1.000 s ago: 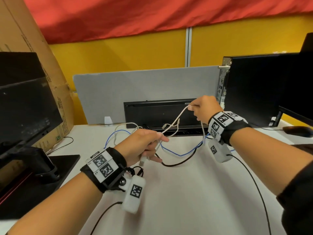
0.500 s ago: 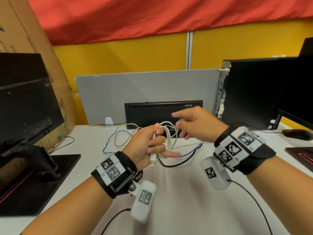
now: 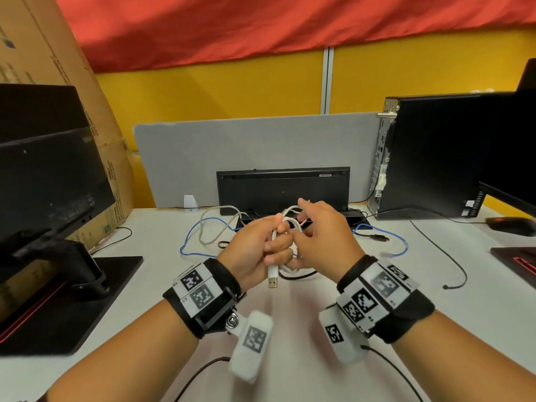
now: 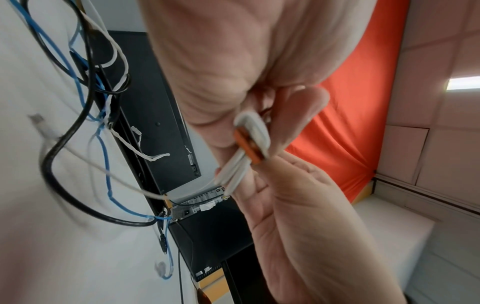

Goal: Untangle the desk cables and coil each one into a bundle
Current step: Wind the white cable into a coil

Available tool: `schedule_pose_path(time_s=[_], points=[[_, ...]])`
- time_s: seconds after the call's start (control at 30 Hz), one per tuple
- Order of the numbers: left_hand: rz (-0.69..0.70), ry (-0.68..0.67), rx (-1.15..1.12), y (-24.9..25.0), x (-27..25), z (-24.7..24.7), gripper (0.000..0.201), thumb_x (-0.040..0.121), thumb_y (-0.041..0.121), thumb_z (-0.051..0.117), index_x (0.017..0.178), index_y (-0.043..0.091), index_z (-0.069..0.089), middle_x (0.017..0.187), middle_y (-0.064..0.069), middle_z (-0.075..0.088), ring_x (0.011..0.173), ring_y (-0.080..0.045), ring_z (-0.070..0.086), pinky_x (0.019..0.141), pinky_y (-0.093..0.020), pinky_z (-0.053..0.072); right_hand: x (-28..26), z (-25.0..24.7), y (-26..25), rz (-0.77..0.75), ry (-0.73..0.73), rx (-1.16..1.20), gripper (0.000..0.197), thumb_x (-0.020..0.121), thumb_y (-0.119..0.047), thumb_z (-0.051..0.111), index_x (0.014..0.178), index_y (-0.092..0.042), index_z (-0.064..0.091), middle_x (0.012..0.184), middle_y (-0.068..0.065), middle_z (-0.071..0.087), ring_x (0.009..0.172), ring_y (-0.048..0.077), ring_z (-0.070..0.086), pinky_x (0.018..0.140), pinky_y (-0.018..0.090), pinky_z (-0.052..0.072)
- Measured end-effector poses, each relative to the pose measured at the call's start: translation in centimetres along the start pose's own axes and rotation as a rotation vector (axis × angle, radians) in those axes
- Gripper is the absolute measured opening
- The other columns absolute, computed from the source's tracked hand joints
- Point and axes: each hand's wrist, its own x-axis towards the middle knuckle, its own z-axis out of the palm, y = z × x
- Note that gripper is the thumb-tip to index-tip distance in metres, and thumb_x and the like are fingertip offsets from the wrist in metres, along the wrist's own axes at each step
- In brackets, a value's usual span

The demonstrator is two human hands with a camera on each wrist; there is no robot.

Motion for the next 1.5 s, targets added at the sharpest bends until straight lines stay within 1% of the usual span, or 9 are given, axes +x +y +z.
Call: schedule_pose_path(time_s=[0.2, 0.37, 0.53, 0.63, 0.87, 1.07, 1.2, 1.33, 1.5], points=[[0.004, -0.048, 0.123, 0.2, 0.1, 0.3, 0.037, 0.105, 0.021, 0.031, 0.073, 0.012, 0.048, 0.049, -0.001, 0.038, 0.052, -0.022, 0.056, 0.063, -0.034, 0.052, 0.5, 0.1, 0.0, -0.059, -0.004, -0.123, 0.018, 0.085, -0.003, 0.054, 0.088, -0.015, 0.067, 0.099, 0.008, 0.055, 0.077, 0.016, 0.052, 0.064, 0.020, 0.035], [0.074, 0.059, 0.345, 0.7, 0.5, 0.0, 0.037, 0.105, 0.009, 0.030, 0.074, 0.008, 0.051, 0.059, -0.003, 0.044, 0.063, -0.020, 0.057, 0.091, -0.046, 0.050, 0.8, -0.3, 1.0, -0.086, 0.092, -0.139, 0.012, 0.085, -0.005, 0.064, 0.079, -0.014, 0.069, 0.091, -0.001, 0.047, 0.076, 0.015, 0.050, 0.067, 0.021, 0.036], [0.075, 0.056, 0.090, 0.3, 0.4, 0.2, 0.034, 0.105, 0.014, 0.029, 0.079, 0.007, 0.049, 0.058, 0.000, 0.036, 0.051, -0.012, 0.036, 0.060, -0.029, 0.051, 1.0, -0.6, 1.5, -0.157, 0.079, 0.071, 0.024, 0.072, -0.016, 0.083, 0.065, -0.024, 0.061, 0.073, -0.011, 0.048, 0.061, 0.002, 0.046, 0.058, 0.009, 0.037], [0.092, 0.054, 0.016, 0.2, 0.4, 0.3, 0.034, 0.104, 0.017, 0.031, 0.078, 0.007, 0.050, 0.054, 0.001, 0.036, 0.047, -0.009, 0.029, 0.051, -0.025, 0.043, 0.9, -0.9, 2.1, -0.120, 0.000, 0.358, 0.027, 0.063, -0.021, 0.089, 0.075, -0.018, 0.065, 0.071, -0.003, 0.056, 0.061, 0.007, 0.050, 0.061, 0.018, 0.046], [0.169, 0.208, 0.410, 0.7, 1.4, 0.6, 0.033, 0.105, 0.019, 0.032, 0.078, 0.009, 0.050, 0.055, 0.001, 0.032, 0.048, -0.011, 0.029, 0.046, -0.024, 0.039, 0.7, -0.8, 2.7, 0.205, -0.023, 0.748, 0.045, 0.053, -0.046, 0.087, 0.049, -0.016, 0.055, 0.045, 0.001, 0.051, 0.033, 0.013, 0.038, 0.038, 0.018, 0.033], [0.229, 0.344, 0.652, 0.4, 2.4, -0.3, 0.033, 0.103, 0.021, 0.034, 0.076, 0.014, 0.052, 0.056, 0.003, 0.043, 0.046, -0.008, 0.041, 0.046, -0.022, 0.043, 0.9, -1.8, 2.1, 0.391, -0.313, 0.963, 0.026, 0.088, -0.030, 0.068, 0.089, -0.005, 0.076, 0.089, 0.014, 0.074, 0.058, 0.015, 0.062, 0.056, 0.025, 0.052], [0.188, 0.322, 0.507, -0.1, 3.0, -1.2, 0.029, 0.102, 0.017, 0.040, 0.078, 0.013, 0.057, 0.060, -0.002, 0.045, 0.049, -0.013, 0.044, 0.049, -0.027, 0.043, 1.4, -2.8, 1.9, 0.458, -0.486, 1.203, 0.043, 0.078, -0.028, 0.056, 0.102, 0.003, 0.073, 0.110, 0.014, 0.072, 0.094, 0.024, 0.067, 0.084, 0.036, 0.052], [0.300, 0.344, 0.747, -1.0, 3.4, -1.8, 0.030, 0.100, 0.025, 0.043, 0.073, 0.029, 0.056, 0.058, 0.014, 0.055, 0.055, -0.002, 0.052, 0.056, -0.019, 0.046, 1.9, -2.7, 1.6, 0.635, -0.414, 1.268, 0.059, 0.092, -0.051, 0.052, 0.108, 0.004, 0.066, 0.107, 0.019, 0.072, 0.100, 0.030, 0.070, 0.090, 0.043, 0.053], [0.303, 0.299, 0.818, -1.3, 3.6, -1.5, 0.032, 0.103, 0.020, 0.038, 0.074, 0.026, 0.053, 0.062, 0.010, 0.050, 0.059, -0.009, 0.048, 0.058, -0.024, 0.045, 2.2, -2.4, 1.4, 0.685, -0.268, 1.259, 0.022, 0.093, -0.021, 0.058, 0.094, -0.001, 0.065, 0.085, 0.015, 0.075, 0.085, 0.029, 0.074, 0.079, 0.043, 0.058]])
